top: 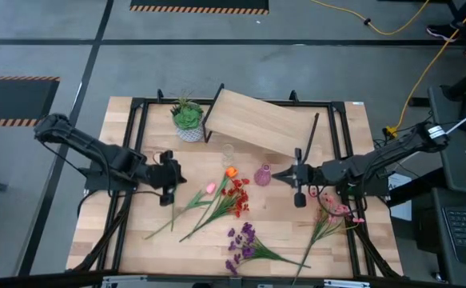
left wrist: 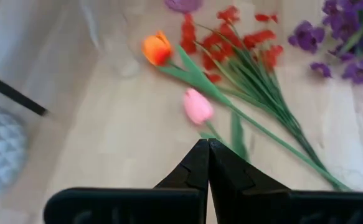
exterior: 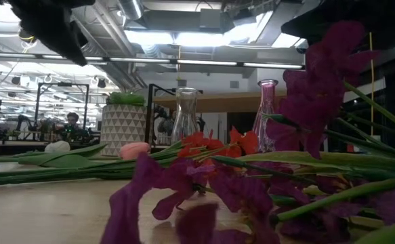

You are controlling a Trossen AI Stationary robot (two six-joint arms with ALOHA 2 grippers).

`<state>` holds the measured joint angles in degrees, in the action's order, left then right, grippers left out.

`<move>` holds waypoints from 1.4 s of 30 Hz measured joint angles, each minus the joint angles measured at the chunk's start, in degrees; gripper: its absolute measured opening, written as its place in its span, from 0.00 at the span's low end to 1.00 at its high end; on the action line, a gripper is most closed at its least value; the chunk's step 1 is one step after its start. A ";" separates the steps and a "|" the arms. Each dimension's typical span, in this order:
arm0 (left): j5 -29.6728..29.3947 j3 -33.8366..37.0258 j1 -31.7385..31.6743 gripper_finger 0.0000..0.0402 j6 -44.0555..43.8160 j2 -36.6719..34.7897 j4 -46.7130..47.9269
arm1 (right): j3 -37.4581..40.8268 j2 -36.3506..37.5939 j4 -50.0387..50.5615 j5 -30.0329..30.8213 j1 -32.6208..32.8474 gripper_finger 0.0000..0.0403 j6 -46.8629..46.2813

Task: Pick and place flowers into a vace then onto a shelf
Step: Put the pink tulip into the transparent vase

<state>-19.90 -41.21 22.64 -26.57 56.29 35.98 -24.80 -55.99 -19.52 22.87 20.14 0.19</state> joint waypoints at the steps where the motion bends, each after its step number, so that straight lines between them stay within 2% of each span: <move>1: 0.13 0.00 0.96 0.00 -1.14 0.82 0.14 | 0.00 -0.34 -0.27 0.00 0.00 0.02 -0.09; 7: 0.65 0.00 5.08 0.01 -7.56 5.43 0.51 | 0.02 -1.51 -0.26 0.00 0.00 0.02 -0.03; 11: 3.53 -0.15 6.58 0.01 -12.99 7.63 3.07 | 0.02 -1.62 -0.45 0.00 0.00 0.02 0.11; 14: 3.39 -1.04 7.45 0.00 -16.74 9.56 5.14 | 0.02 -1.62 -0.45 0.01 0.00 0.02 0.32; 21: 3.08 -6.96 9.82 0.00 -15.88 17.22 6.08 | 0.02 -1.62 -0.47 0.02 -0.27 0.02 0.32; 26: 2.27 -10.69 10.69 0.01 -18.72 21.31 11.88 | 0.04 -1.85 -0.51 0.09 -0.86 0.02 0.26; 38: 1.37 -10.80 10.20 0.01 -20.68 25.13 12.09 | 0.07 -4.07 -0.49 0.07 -0.92 0.02 0.06; 42: 0.42 -10.80 10.26 0.06 -21.23 25.18 12.10 | 0.07 -4.09 -0.48 0.07 -0.92 0.02 -0.11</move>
<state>-19.48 -52.01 32.90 -47.80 81.47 48.07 -24.73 -60.07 -20.00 22.94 19.22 0.08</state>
